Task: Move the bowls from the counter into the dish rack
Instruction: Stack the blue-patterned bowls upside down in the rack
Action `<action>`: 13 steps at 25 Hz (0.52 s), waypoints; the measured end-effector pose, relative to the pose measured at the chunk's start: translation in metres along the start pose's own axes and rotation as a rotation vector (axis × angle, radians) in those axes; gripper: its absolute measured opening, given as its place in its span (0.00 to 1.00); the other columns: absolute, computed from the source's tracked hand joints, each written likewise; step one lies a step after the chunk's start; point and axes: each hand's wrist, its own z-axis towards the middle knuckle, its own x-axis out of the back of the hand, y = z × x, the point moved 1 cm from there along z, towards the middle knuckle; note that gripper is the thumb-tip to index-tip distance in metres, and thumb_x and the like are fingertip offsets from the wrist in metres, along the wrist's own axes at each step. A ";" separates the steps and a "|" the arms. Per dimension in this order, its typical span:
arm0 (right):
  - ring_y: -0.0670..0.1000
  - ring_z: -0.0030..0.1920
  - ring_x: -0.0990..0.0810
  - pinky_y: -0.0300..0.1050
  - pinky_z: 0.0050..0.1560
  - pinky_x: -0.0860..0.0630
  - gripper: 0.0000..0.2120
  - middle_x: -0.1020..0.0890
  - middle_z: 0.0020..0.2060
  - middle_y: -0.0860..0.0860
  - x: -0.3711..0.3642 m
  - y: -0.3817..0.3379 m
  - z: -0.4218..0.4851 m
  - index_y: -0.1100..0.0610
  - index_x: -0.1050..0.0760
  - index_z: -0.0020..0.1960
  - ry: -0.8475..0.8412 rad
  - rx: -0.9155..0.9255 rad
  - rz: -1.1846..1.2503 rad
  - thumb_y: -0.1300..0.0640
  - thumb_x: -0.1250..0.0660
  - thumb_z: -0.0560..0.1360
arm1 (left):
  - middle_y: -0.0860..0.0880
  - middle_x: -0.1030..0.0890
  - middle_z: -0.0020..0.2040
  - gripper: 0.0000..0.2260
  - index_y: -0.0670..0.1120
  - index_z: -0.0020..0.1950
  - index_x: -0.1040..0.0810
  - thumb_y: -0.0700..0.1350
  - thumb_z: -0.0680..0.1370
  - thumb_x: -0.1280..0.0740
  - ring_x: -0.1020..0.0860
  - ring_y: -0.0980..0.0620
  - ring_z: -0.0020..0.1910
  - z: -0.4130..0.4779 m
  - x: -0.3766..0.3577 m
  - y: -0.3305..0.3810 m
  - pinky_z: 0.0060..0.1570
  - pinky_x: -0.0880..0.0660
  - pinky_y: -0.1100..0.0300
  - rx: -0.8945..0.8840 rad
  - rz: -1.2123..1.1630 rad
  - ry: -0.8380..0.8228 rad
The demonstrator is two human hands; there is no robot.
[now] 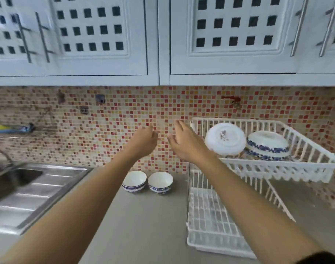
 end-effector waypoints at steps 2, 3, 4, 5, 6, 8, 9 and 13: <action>0.57 0.74 0.40 0.52 0.72 0.41 0.27 0.41 0.76 0.57 -0.040 -0.027 0.001 0.62 0.48 0.76 -0.013 -0.025 0.021 0.49 0.50 0.81 | 0.35 0.23 0.62 0.20 0.37 0.68 0.32 0.47 0.83 0.51 0.24 0.39 0.60 -0.013 -0.007 -0.037 0.57 0.28 0.49 0.041 0.042 -0.044; 0.58 0.73 0.39 0.52 0.72 0.40 0.27 0.40 0.75 0.58 -0.062 -0.035 0.001 0.62 0.47 0.76 -0.034 -0.043 0.026 0.49 0.49 0.81 | 0.35 0.22 0.60 0.19 0.36 0.66 0.31 0.47 0.83 0.51 0.23 0.38 0.58 -0.018 -0.013 -0.052 0.55 0.28 0.49 0.055 0.073 -0.076; 0.58 0.73 0.38 0.52 0.71 0.39 0.27 0.39 0.74 0.58 -0.082 -0.041 0.000 0.62 0.47 0.75 -0.062 -0.072 0.034 0.50 0.49 0.81 | 0.35 0.23 0.60 0.19 0.36 0.65 0.30 0.45 0.83 0.51 0.24 0.38 0.58 -0.024 -0.020 -0.066 0.55 0.28 0.49 0.069 0.100 -0.112; 0.59 0.72 0.37 0.53 0.71 0.38 0.27 0.38 0.74 0.59 -0.102 -0.043 -0.001 0.62 0.46 0.75 -0.092 -0.111 0.045 0.50 0.48 0.81 | 0.35 0.23 0.61 0.18 0.35 0.65 0.30 0.44 0.83 0.50 0.24 0.38 0.59 -0.028 -0.030 -0.081 0.56 0.28 0.48 0.083 0.126 -0.146; 0.59 0.71 0.36 0.53 0.70 0.36 0.26 0.37 0.73 0.59 -0.122 -0.042 -0.001 0.62 0.45 0.75 -0.121 -0.154 0.051 0.51 0.48 0.80 | 0.36 0.25 0.63 0.17 0.36 0.67 0.31 0.43 0.83 0.50 0.25 0.38 0.61 -0.031 -0.041 -0.093 0.58 0.29 0.48 0.106 0.144 -0.176; 0.59 0.69 0.33 0.54 0.67 0.34 0.25 0.34 0.71 0.59 -0.154 -0.034 -0.004 0.61 0.43 0.74 -0.169 -0.245 0.052 0.51 0.47 0.80 | 0.37 0.27 0.66 0.17 0.36 0.68 0.32 0.43 0.83 0.49 0.27 0.39 0.65 -0.039 -0.060 -0.112 0.62 0.31 0.50 0.166 0.119 -0.219; 0.59 0.69 0.33 0.54 0.67 0.34 0.25 0.34 0.71 0.59 -0.170 -0.029 -0.005 0.60 0.43 0.74 -0.195 -0.286 0.044 0.51 0.47 0.80 | 0.38 0.27 0.67 0.18 0.37 0.68 0.32 0.43 0.83 0.49 0.28 0.40 0.65 -0.041 -0.069 -0.122 0.62 0.31 0.51 0.187 0.115 -0.230; 0.60 0.69 0.33 0.51 0.65 0.32 0.25 0.34 0.71 0.59 -0.228 0.005 -0.001 0.62 0.41 0.74 -0.263 -0.473 0.037 0.51 0.47 0.80 | 0.36 0.25 0.63 0.17 0.36 0.64 0.30 0.43 0.83 0.50 0.26 0.38 0.62 -0.035 -0.112 -0.159 0.60 0.30 0.49 0.263 0.116 -0.285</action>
